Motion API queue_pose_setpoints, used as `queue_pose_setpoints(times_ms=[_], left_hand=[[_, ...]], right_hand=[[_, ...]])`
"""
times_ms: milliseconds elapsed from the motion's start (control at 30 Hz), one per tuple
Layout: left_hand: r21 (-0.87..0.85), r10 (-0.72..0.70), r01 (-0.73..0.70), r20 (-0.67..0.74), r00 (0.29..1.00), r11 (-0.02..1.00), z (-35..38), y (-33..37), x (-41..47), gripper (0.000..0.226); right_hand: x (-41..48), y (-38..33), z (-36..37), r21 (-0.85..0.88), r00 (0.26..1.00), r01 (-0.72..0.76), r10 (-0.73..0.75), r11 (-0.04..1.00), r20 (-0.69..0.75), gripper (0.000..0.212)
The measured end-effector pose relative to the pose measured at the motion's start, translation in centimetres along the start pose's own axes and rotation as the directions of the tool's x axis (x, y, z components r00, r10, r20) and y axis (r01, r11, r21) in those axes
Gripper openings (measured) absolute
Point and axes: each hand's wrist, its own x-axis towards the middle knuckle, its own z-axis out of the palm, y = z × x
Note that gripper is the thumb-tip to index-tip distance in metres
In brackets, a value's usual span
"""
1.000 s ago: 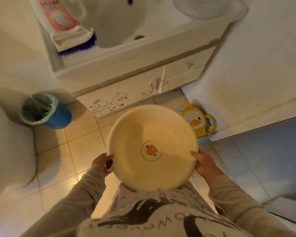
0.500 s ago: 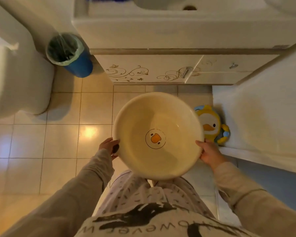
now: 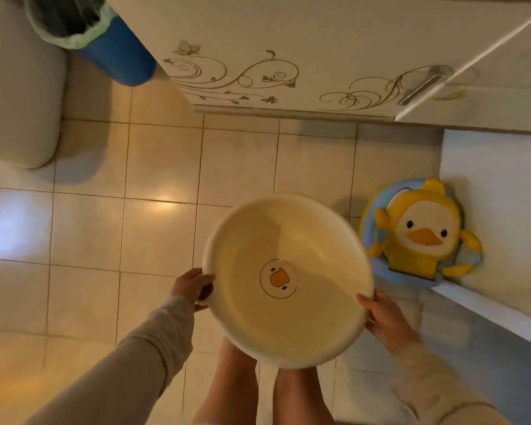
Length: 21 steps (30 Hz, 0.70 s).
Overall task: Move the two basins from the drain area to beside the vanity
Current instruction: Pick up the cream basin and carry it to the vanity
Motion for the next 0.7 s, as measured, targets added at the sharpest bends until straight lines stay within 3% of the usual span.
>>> queue_pose_setpoints(times_ms=[133,367,467,533,700], left_hand=[[0.038,-0.003,0.004,-0.014,1.000,0.999,3.3,0.7,9.2,0.022],[-0.129,0.134,-0.126,0.054,0.989,0.984,9.4,5.6,20.1,0.035],[-0.107,0.225,-0.212,0.133,0.965,0.971,11.8,9.8,23.2,0.007],[-0.063,0.285,-0.278,0.152,0.946,0.959,13.7,13.0,25.0,0.007],[-0.045,0.484,-0.481,0.090,0.871,0.875,19.0,19.8,29.0,0.037]], right_hand=[[10.0,0.2,3.0,0.013,0.999,0.034,-0.034,0.999,-0.006,0.036],[24.0,-3.6,7.0,0.126,0.979,0.203,-0.198,0.971,-0.048,0.022],[28.1,-7.5,7.8,0.160,0.961,0.276,-0.276,0.948,-0.024,0.018],[30.5,-10.9,8.4,0.164,0.949,0.314,-0.316,0.935,-0.015,0.016],[35.2,-18.3,9.5,0.218,0.901,0.424,-0.434,0.879,0.000,0.020]])
